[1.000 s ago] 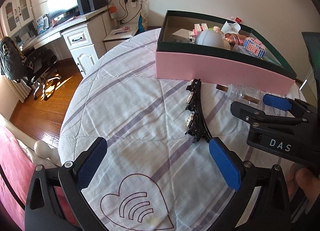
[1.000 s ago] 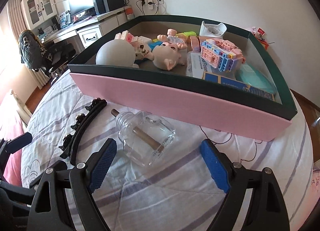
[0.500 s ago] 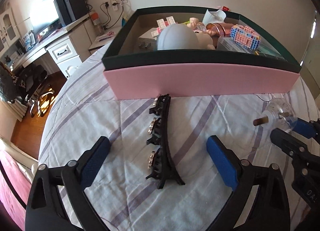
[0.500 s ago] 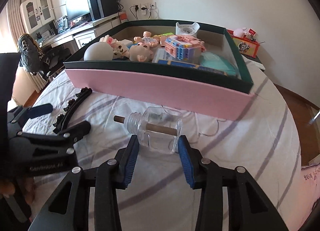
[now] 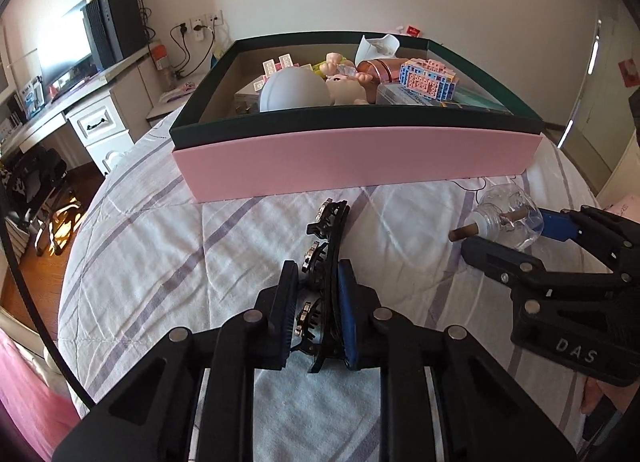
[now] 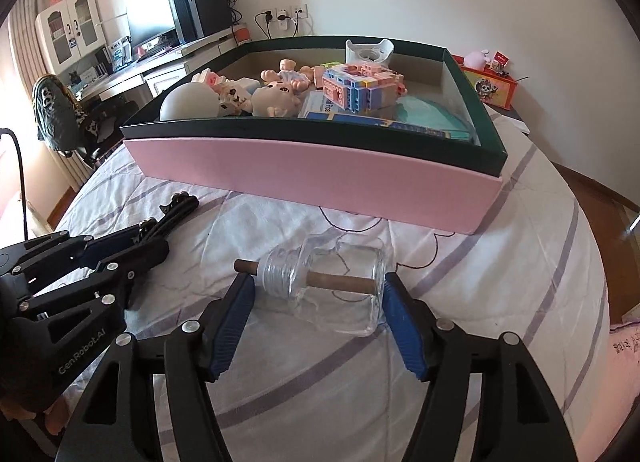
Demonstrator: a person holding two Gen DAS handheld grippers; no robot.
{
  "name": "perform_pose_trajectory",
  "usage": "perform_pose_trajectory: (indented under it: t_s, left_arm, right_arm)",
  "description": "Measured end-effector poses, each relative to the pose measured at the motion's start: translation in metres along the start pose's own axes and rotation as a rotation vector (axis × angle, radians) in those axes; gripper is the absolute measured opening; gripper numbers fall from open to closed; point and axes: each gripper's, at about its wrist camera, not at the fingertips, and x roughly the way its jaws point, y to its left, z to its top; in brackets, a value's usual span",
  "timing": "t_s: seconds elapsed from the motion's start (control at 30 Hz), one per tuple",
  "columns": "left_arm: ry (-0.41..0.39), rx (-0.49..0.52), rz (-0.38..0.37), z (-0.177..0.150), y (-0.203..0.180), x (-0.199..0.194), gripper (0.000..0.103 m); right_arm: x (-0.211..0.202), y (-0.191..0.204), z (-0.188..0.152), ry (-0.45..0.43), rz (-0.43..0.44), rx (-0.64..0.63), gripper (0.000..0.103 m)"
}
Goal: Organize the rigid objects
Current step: 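Grasp the glass bottle with the right tool while the left tool grasps the black hair clip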
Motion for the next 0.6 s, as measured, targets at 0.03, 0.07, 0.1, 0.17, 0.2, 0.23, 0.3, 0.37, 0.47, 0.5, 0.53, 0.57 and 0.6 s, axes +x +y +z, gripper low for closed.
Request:
perform_pose_trajectory:
  t_s: [0.03, 0.07, 0.1, 0.17, 0.2, 0.23, 0.3, 0.37, 0.47, 0.5, 0.53, 0.57, 0.6]
  left_arm:
    - [-0.003, -0.007, -0.005, -0.001, 0.001, -0.002, 0.019]
    - [-0.005, -0.013, -0.009, -0.003, 0.002, -0.004, 0.019]
    - [-0.009, -0.02, -0.013, -0.004, 0.002, -0.006, 0.019]
    - [-0.011, -0.027, -0.018, -0.007, 0.003, -0.011, 0.019]
    - [-0.019, -0.031, -0.017, -0.008, 0.003, -0.015, 0.019]
    - [-0.027, -0.034, -0.019, -0.009, 0.002, -0.019, 0.019]
    - [-0.057, -0.044, -0.018, -0.01, 0.001, -0.032, 0.019]
    - [-0.097, -0.048, 0.008, -0.011, -0.001, -0.046, 0.019]
    - [-0.157, -0.051, 0.018, -0.012, -0.004, -0.072, 0.019]
    - [-0.178, -0.045, 0.029, -0.013, -0.006, -0.081, 0.019]
    - [-0.201, -0.04, 0.04, -0.014, -0.008, -0.09, 0.019]
    - [-0.22, -0.039, 0.046, -0.014, -0.009, -0.099, 0.019]
    - [-0.239, -0.038, 0.05, -0.015, -0.01, -0.108, 0.019]
  right_arm:
    - [0.0, -0.001, 0.001, -0.003, -0.005, 0.004, 0.062]
    - [-0.001, -0.001, 0.0, -0.005, -0.002, 0.005, 0.062]
    - [-0.002, -0.002, -0.001, -0.008, 0.002, 0.006, 0.062]
    - [-0.006, -0.002, -0.003, -0.023, 0.008, 0.01, 0.062]
    - [-0.01, -0.003, -0.004, -0.037, 0.006, 0.015, 0.062]
    - [-0.014, -0.003, -0.005, -0.05, 0.007, 0.019, 0.062]
    - [-0.024, -0.003, -0.008, -0.081, 0.013, 0.03, 0.062]
    - [-0.037, -0.001, -0.011, -0.114, 0.031, 0.042, 0.062]
    - [-0.059, 0.004, -0.014, -0.173, 0.041, 0.051, 0.062]
    - [-0.068, 0.006, -0.016, -0.198, 0.046, 0.053, 0.062]
    - [-0.077, 0.008, -0.017, -0.222, 0.055, 0.055, 0.062]
    - [-0.086, 0.011, -0.018, -0.247, 0.062, 0.055, 0.062]
    - [-0.096, 0.014, -0.018, -0.275, 0.067, 0.052, 0.062]
